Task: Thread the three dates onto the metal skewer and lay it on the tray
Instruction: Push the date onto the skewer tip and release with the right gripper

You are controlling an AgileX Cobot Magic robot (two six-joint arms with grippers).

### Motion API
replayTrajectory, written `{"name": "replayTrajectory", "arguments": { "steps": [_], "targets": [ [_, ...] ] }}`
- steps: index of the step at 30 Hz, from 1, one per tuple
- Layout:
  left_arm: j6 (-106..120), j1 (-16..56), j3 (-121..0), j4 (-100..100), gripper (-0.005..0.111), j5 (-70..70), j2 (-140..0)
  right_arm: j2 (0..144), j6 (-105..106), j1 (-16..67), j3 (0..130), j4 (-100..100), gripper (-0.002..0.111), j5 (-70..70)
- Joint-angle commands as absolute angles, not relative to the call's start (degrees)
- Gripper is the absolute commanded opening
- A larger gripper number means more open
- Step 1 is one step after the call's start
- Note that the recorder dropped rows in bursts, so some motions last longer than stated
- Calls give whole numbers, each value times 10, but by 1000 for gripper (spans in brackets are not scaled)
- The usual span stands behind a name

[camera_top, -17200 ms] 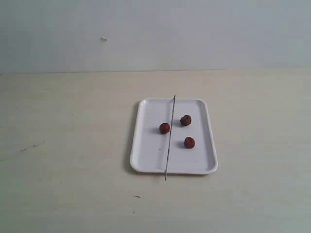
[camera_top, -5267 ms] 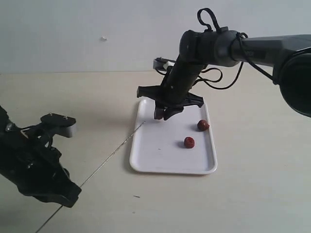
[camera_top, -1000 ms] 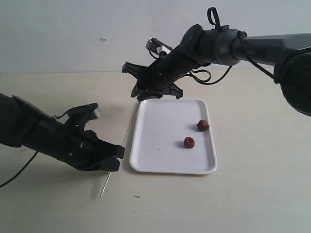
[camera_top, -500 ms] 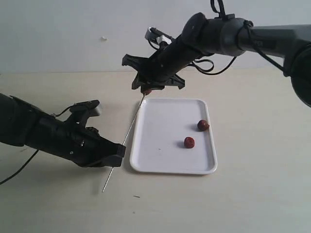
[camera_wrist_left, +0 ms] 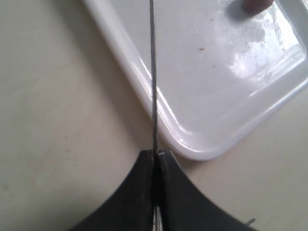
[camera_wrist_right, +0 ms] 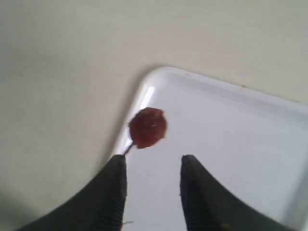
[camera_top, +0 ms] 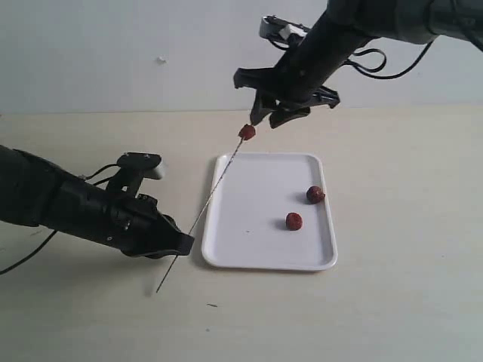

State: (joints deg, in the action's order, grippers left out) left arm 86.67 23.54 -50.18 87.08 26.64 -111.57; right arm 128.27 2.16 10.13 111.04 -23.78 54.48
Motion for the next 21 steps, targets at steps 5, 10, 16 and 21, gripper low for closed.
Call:
{"name": "replayTrajectory", "arguments": {
  "steps": [5, 10, 16, 21],
  "targets": [
    [939, 234, -472, 876, 0, 314, -1079, 1261, 48, 49, 1110, -220, 39, 587],
    [937, 234, -461, 857, 0, 338, -1062, 1261, 46, 49, 1095, -249, 39, 541],
    [938, 234, -460, 866, 0, 341, -1062, 1261, 32, 57, 1095, -288, 39, 505],
    [916, 234, -460, 817, 0, 341, -1062, 1238, 65, 49, 1096, -213, 39, 528]
  ]
}}
